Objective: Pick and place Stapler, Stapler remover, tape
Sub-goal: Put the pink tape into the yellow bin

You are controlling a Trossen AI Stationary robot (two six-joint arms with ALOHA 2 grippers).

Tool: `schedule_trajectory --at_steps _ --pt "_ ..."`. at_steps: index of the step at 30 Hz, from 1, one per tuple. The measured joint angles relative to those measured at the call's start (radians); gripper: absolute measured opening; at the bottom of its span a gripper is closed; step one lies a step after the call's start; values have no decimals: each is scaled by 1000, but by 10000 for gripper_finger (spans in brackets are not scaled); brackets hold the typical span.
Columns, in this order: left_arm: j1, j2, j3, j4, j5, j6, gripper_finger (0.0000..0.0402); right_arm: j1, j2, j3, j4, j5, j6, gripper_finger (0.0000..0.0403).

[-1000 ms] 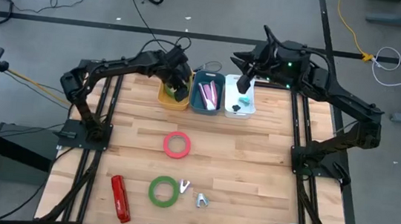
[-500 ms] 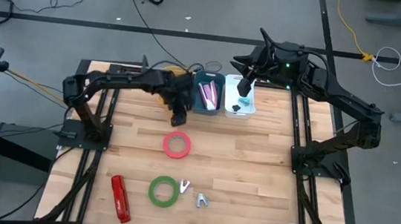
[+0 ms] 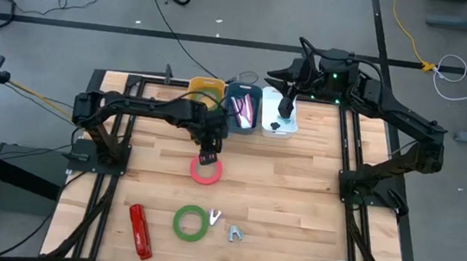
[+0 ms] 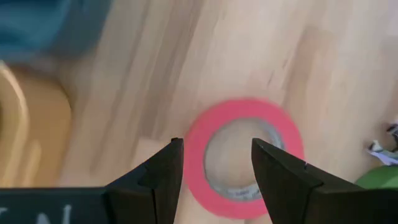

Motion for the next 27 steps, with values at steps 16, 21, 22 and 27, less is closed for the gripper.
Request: schedule_trajectory --at_steps 16,21,22,27 --pt "-39 1 -156 19 -51 -126 290 0 -7 0 4 -40 27 81" --pt "-39 1 -198 67 -51 -139 291 0 -11 0 4 -40 48 81" --pt "-39 1 -205 80 -51 -152 291 0 -11 0 4 -40 48 81" --pt "-39 1 -218 111 -77 -189 291 0 -11 0 4 -40 67 81"
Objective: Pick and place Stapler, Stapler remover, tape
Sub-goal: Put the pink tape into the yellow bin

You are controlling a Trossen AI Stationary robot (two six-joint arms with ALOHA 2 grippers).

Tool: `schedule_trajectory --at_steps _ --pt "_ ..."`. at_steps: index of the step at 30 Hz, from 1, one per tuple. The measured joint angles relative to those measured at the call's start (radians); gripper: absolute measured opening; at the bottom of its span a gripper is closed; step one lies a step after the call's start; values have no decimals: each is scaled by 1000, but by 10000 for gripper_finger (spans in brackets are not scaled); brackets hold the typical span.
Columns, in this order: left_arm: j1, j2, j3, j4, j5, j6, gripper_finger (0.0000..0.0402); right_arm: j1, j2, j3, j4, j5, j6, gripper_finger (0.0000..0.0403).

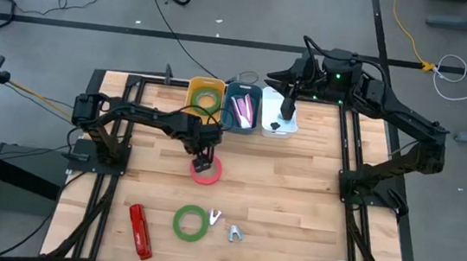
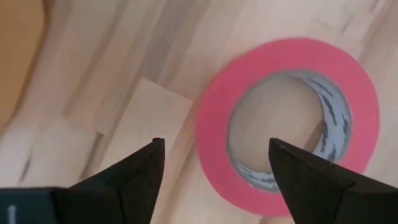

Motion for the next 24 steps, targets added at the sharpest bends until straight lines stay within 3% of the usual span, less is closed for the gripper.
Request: schedule_trajectory --at_steps 5,24 --pt "-6 0 0 20 -67 -3 291 0 0 0 0 0 0 81" --pt "-40 25 0 17 -84 -13 291 0 0 0 -1 1 -8 81"
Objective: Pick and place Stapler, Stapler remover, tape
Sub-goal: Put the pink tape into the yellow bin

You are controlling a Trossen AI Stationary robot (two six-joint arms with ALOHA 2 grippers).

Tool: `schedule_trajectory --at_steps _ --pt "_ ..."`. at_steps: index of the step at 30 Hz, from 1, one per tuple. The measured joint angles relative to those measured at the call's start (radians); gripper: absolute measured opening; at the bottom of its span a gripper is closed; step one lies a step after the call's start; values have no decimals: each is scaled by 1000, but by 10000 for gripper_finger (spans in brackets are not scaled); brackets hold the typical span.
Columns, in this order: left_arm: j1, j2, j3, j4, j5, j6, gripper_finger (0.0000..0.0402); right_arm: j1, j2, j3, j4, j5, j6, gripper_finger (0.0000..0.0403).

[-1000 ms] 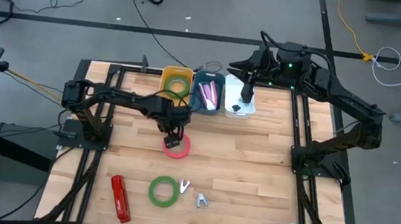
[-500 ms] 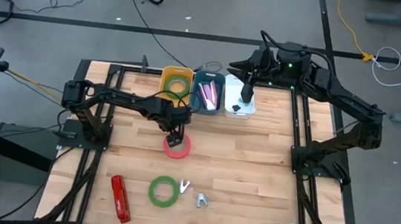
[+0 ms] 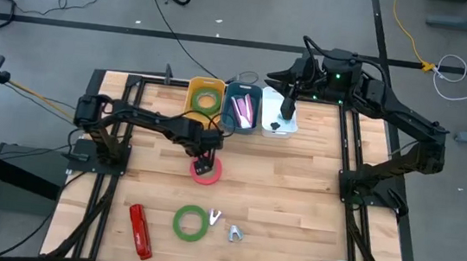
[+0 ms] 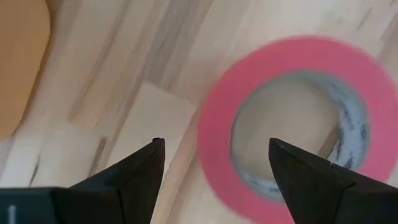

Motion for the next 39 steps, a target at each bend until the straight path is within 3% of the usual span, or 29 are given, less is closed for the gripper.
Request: schedule_trajectory --at_steps 13,27,39 --pt "1 64 0 3 -2 -7 286 0 0 0 -4 0 -3 81" --pt "2 63 0 1 32 -6 173 0 0 0 -10 0 -18 81" --pt "2 63 0 4 33 -5 112 0 0 0 -10 0 -18 81"
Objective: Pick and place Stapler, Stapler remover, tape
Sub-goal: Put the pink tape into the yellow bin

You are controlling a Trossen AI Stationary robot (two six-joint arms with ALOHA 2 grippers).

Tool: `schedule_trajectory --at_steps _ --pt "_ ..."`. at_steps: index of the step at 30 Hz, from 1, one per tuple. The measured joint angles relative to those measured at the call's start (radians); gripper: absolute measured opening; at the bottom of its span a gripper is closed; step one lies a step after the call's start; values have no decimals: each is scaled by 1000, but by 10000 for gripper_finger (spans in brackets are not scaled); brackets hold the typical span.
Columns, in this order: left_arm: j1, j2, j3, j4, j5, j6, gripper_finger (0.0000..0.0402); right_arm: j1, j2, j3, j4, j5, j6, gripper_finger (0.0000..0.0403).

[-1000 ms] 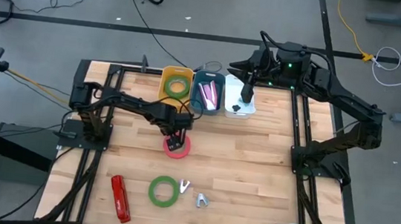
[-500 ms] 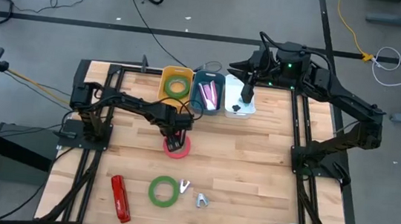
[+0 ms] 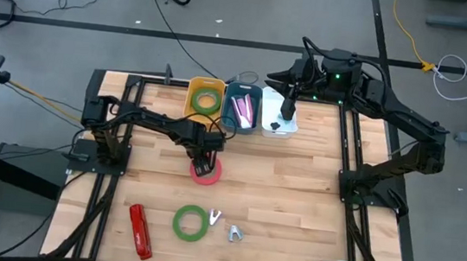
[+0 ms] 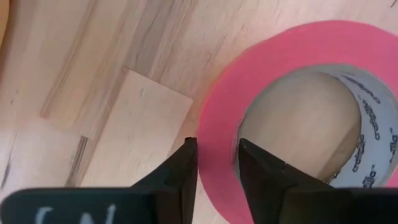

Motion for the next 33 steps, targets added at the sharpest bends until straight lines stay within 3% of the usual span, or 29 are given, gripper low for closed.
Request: schedule_trajectory --at_steps 16,23,33 --pt "0 -1 0 2 19 0 96 0 0 0 0 0 0 81" --pt "14 -2 3 -1 103 -2 91 0 0 0 0 0 0 81" --pt "64 -2 171 -136 94 81 91 0 0 0 0 0 3 81"
